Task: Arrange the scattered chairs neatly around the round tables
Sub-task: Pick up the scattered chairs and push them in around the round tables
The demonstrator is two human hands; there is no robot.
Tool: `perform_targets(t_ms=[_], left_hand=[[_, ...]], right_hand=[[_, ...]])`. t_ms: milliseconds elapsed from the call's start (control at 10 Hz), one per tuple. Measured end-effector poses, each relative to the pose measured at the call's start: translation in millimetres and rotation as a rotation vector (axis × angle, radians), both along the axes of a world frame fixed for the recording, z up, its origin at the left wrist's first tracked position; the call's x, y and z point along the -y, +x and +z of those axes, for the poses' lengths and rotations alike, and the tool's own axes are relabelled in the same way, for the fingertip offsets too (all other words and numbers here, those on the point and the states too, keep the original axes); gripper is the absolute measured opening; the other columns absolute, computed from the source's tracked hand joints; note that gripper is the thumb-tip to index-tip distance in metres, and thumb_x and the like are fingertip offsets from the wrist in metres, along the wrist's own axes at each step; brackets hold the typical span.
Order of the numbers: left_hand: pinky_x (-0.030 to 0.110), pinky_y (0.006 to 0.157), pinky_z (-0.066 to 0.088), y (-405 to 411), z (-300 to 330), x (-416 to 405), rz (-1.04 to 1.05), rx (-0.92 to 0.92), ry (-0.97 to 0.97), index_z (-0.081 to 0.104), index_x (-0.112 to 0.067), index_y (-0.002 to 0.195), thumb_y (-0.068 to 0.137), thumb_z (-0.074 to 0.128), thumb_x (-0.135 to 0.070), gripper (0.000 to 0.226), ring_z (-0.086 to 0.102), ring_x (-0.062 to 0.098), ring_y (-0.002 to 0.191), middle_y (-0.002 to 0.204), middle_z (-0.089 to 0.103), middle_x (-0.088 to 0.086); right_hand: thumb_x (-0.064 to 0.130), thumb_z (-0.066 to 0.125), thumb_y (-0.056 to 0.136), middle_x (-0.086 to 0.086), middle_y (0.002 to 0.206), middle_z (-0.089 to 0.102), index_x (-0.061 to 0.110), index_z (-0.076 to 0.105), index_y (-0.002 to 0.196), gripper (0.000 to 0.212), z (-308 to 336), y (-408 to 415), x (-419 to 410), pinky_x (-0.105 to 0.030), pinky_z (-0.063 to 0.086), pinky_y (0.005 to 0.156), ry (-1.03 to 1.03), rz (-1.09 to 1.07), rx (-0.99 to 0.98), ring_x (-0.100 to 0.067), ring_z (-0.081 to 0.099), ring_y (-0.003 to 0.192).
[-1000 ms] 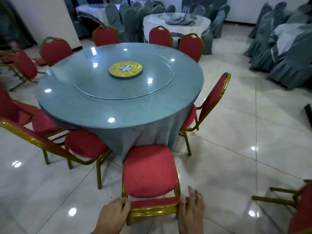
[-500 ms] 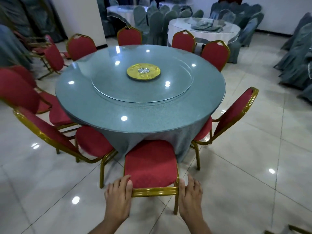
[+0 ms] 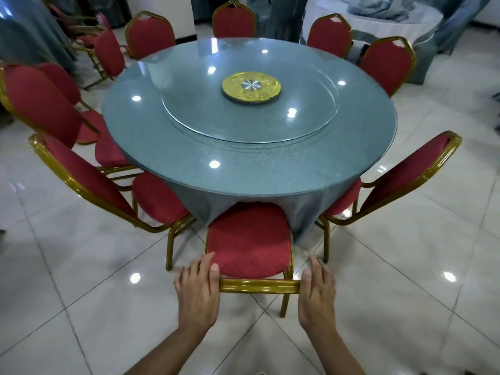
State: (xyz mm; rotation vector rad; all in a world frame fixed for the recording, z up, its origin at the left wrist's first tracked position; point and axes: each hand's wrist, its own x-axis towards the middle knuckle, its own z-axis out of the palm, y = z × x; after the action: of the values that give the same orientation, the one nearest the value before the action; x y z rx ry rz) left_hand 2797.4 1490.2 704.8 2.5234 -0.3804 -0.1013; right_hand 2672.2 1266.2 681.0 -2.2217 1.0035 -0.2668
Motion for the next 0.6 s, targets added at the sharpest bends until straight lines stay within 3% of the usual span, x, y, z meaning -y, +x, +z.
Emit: perform_targets(t_ms=[100, 200, 300, 400, 500, 600], left_hand=[[0.048, 0.112, 0.031, -13, 5, 12, -0.037, -0.044, 0.033, 0.051, -0.030, 0.137, 0.098, 0.000, -0.059, 0.071, 0.048, 0.016, 0.126, 0.130, 0.057, -0.007], [0.045, 0.113, 0.029, -21, 12, 20, -0.073, -0.114, 0.080, 0.053, -0.029, 0.136, 0.103, 0.008, -0.053, 0.060, 0.048, 0.018, 0.127, 0.131, 0.058, -0.006], [0.044, 0.113, 0.027, -19, 17, 22, -0.077, -0.194, 0.142, 0.054, -0.032, 0.128, 0.103, 0.014, -0.051, 0.051, 0.048, 0.019, 0.127, 0.126, 0.060, -0.007], [0.044, 0.107, 0.032, -13, 39, 54, -0.149, -0.242, 0.141, 0.053, -0.036, 0.117, 0.104, 0.027, -0.049, 0.032, 0.052, 0.019, 0.119, 0.115, 0.061, -0.009], [0.042, 0.104, 0.035, -11, 55, 98, -0.254, -0.168, 0.104, 0.055, -0.037, 0.118, 0.103, 0.036, -0.046, 0.026, 0.053, 0.016, 0.115, 0.114, 0.060, -0.012], [0.038, 0.097, 0.037, -11, 82, 173, -0.382, -0.099, 0.006, 0.056, -0.038, 0.118, 0.101, 0.042, -0.042, 0.023, 0.053, 0.013, 0.109, 0.115, 0.060, -0.015]], right_hand=[[0.043, 0.026, 0.101, -0.006, 0.158, 0.034, 0.026, 0.031, 0.155, 0.056, 2, -6, 18, -0.046, 0.024, 0.120, 0.020, 0.047, -0.047, -0.025, 0.029, 0.146], [0.070, -0.006, 0.091, -0.008, 0.164, 0.022, 0.020, 0.025, 0.157, 0.088, 10, -19, 35, -0.039, 0.013, 0.123, -0.048, 0.246, -0.181, -0.026, 0.017, 0.151], [0.077, -0.031, 0.073, -0.007, 0.161, 0.028, 0.018, 0.031, 0.155, 0.119, 21, -29, 36, -0.036, 0.018, 0.121, -0.104, 0.313, -0.204, -0.027, 0.020, 0.151], [0.075, 0.000, 0.091, 0.018, 0.131, 0.043, 0.033, 0.042, 0.143, 0.079, 31, -41, 46, -0.021, 0.033, 0.100, 0.009, 0.251, -0.136, -0.012, 0.043, 0.132], [0.060, 0.023, 0.101, 0.020, 0.131, 0.045, 0.037, 0.042, 0.141, 0.050, 41, -44, 67, -0.019, 0.035, 0.098, 0.041, 0.207, -0.135, -0.006, 0.045, 0.128], [0.044, 0.039, 0.105, 0.016, 0.139, 0.045, 0.036, 0.042, 0.143, 0.039, 56, -51, 121, -0.022, 0.040, 0.102, 0.001, 0.105, -0.122, -0.003, 0.046, 0.126]])
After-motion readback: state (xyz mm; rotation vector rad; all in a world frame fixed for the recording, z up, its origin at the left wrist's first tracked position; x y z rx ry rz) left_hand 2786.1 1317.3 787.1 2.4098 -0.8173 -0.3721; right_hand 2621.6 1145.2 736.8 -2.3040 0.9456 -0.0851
